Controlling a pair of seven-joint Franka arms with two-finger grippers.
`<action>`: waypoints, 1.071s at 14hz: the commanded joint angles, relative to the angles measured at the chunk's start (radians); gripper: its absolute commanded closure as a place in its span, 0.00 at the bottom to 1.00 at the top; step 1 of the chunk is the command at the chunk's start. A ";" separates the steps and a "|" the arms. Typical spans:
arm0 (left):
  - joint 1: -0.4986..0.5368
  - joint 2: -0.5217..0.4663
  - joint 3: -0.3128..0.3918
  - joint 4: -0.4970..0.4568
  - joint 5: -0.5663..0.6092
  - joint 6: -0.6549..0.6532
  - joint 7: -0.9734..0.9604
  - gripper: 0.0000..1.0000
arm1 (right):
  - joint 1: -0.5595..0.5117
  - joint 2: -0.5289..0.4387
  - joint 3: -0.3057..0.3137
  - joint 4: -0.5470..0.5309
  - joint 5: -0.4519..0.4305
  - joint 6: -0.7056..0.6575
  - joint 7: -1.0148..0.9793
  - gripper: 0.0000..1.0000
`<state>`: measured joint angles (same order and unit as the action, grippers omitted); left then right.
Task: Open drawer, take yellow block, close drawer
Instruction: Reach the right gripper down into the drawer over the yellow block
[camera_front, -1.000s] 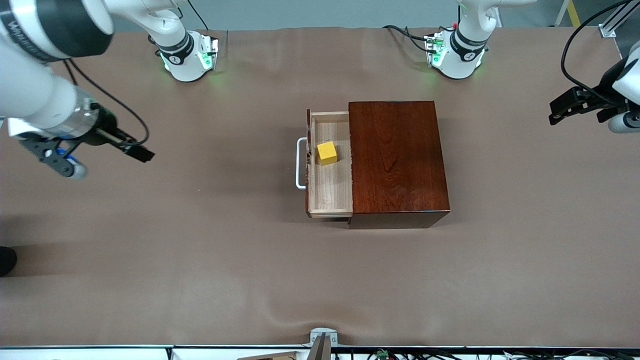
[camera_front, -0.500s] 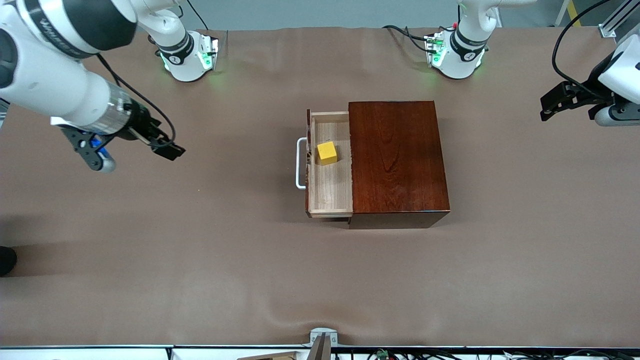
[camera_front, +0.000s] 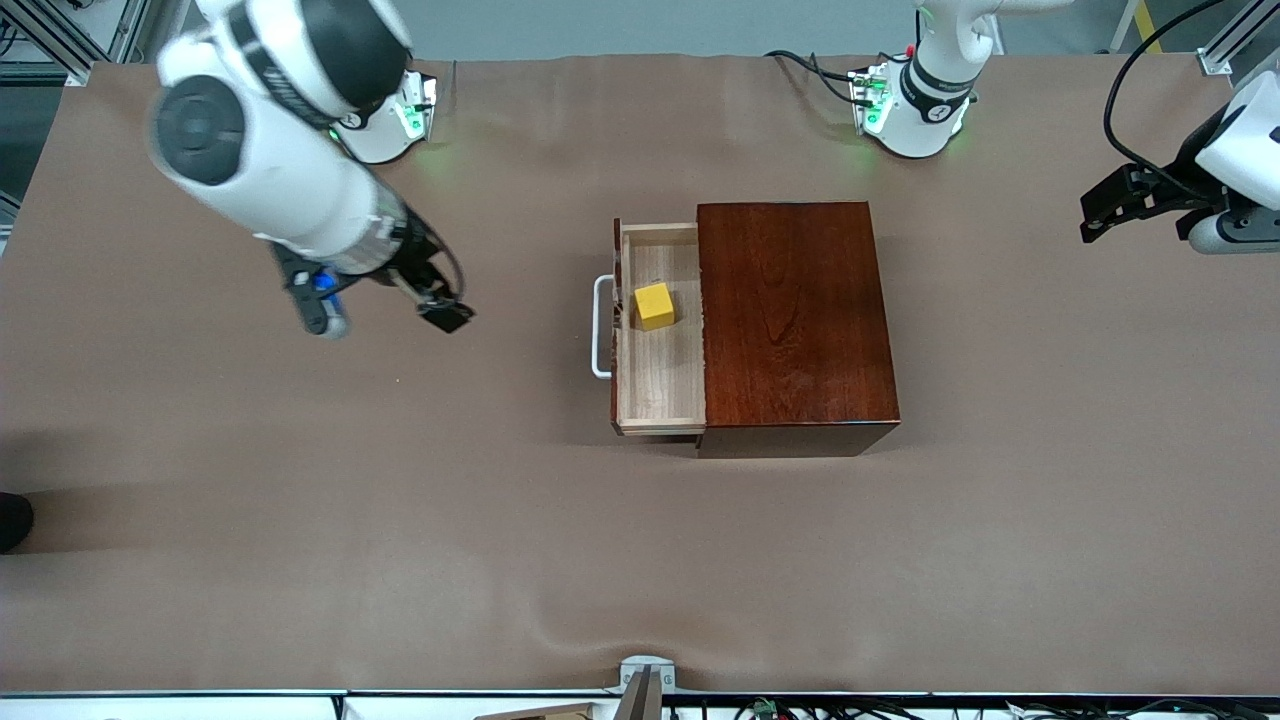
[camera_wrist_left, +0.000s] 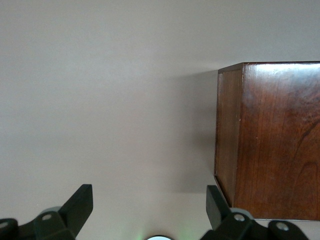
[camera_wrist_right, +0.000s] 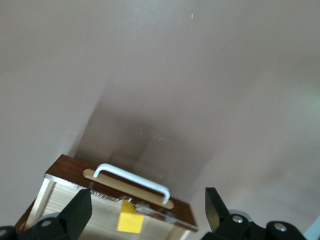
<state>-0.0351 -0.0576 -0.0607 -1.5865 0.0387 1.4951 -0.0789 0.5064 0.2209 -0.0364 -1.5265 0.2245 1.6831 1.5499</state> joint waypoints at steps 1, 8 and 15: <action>0.018 -0.019 -0.010 -0.021 -0.022 0.016 0.024 0.00 | 0.055 0.037 -0.011 0.019 0.016 0.033 0.114 0.00; 0.020 -0.016 -0.008 -0.021 -0.022 0.017 0.025 0.00 | 0.213 0.149 -0.013 0.020 0.003 0.171 0.407 0.00; 0.018 -0.010 -0.008 -0.023 -0.022 0.017 0.025 0.00 | 0.308 0.261 -0.016 0.019 -0.010 0.279 0.516 0.00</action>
<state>-0.0338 -0.0573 -0.0608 -1.5984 0.0387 1.5014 -0.0788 0.7886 0.4543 -0.0376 -1.5281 0.2246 1.9595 2.0394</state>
